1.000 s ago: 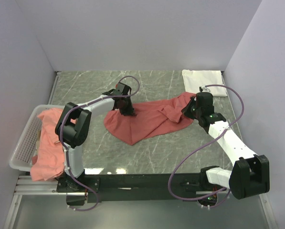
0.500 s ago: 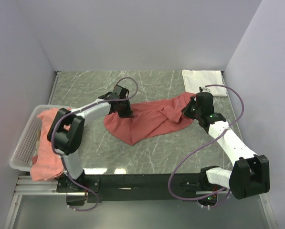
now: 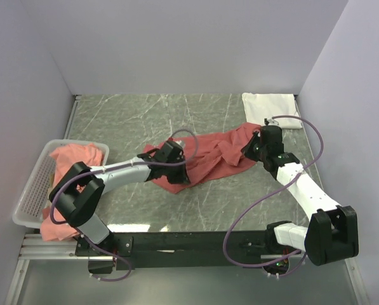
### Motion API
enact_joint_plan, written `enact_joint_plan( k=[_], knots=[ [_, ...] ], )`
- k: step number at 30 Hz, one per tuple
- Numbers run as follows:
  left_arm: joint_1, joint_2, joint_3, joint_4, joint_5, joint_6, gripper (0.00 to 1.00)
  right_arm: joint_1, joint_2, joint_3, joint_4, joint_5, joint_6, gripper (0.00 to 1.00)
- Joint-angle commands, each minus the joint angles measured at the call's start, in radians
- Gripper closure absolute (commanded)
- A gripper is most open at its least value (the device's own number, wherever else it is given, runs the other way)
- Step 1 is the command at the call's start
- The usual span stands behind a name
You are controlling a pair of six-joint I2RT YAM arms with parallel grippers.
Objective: Fold and stack the t-shirts
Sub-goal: Flatten the tshirt out
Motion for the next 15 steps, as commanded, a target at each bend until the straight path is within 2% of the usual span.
enact_joint_plan(
  k=[1,5,7,11,12,15],
  knots=[
    [-0.07,-0.053,-0.051,0.056,-0.013,-0.034,0.99,0.0,-0.045,-0.032,0.029,0.008,0.0,1.0],
    [-0.119,-0.07,-0.065,0.019,-0.067,-0.025,0.99,0.0,-0.06,-0.062,0.035,0.014,0.003,1.0],
    [-0.13,-0.073,-0.044,-0.008,-0.111,0.001,0.95,0.0,-0.06,-0.066,0.037,0.014,0.001,1.0],
    [-0.17,-0.082,0.007,-0.077,-0.17,0.052,0.83,0.0,-0.062,-0.066,0.037,0.015,0.0,1.0],
    [-0.18,-0.081,0.033,-0.111,-0.174,0.07,0.75,0.0,-0.06,-0.066,0.038,0.017,0.001,1.0],
    [-0.217,-0.067,0.077,-0.178,-0.256,0.098,0.68,0.002,-0.057,-0.062,0.037,0.015,0.001,1.0]
  ],
)
